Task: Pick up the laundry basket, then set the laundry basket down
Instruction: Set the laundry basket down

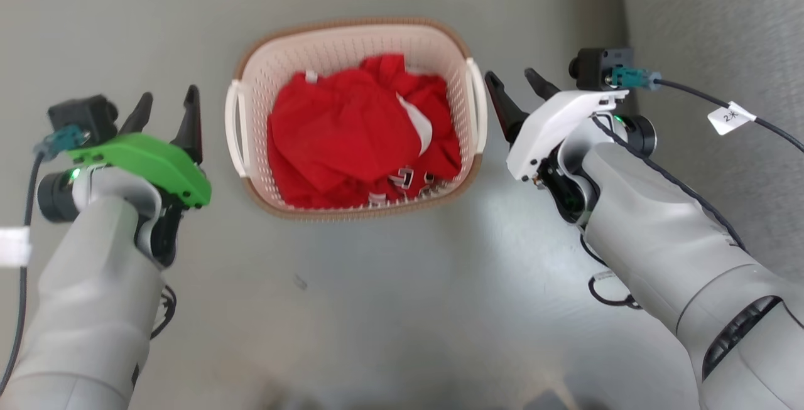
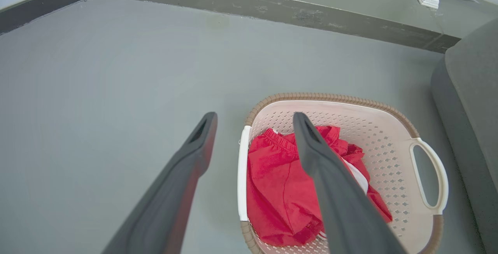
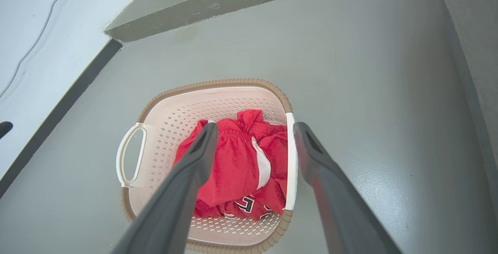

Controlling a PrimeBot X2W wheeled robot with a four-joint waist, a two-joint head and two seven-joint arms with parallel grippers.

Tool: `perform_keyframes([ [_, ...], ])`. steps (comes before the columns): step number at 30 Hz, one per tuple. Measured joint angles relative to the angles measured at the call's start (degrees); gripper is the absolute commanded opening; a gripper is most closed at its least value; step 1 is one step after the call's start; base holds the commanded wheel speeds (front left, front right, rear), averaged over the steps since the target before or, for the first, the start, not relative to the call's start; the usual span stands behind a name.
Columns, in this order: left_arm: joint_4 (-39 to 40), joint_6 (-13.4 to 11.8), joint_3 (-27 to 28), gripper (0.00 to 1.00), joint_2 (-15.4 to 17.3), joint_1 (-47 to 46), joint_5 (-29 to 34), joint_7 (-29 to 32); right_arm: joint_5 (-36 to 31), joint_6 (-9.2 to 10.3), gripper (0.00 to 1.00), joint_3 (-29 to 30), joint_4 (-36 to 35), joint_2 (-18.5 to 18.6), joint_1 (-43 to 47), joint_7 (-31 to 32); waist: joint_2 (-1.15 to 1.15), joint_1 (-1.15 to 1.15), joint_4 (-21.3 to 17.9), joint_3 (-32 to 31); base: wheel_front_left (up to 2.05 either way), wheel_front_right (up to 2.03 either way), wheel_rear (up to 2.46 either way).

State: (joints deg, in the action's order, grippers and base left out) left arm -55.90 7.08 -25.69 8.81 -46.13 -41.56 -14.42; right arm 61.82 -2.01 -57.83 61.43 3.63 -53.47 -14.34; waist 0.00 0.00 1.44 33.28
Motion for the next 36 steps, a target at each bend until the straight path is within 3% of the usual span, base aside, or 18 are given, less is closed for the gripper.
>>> perform_keyframes([
  [20, 13.06, -2.13, 8.69, 1.00, 0.57, 16.99, 5.25, 0.00, -10.93, 1.58, 1.00, 11.79, -12.49, 2.18, 12.07, 0.00, 0.00, 0.00, -1.68, -17.05, 0.00, 0.00, 0.00],
  [36, 22.88, -3.33, 11.77, 1.00, -0.82, 26.25, 11.10, -0.01, -17.88, 3.18, 1.00, 19.14, -21.51, 3.37, 23.91, 0.00, 0.00, 0.00, -2.78, -26.13, 0.00, 0.00, 0.00],
])
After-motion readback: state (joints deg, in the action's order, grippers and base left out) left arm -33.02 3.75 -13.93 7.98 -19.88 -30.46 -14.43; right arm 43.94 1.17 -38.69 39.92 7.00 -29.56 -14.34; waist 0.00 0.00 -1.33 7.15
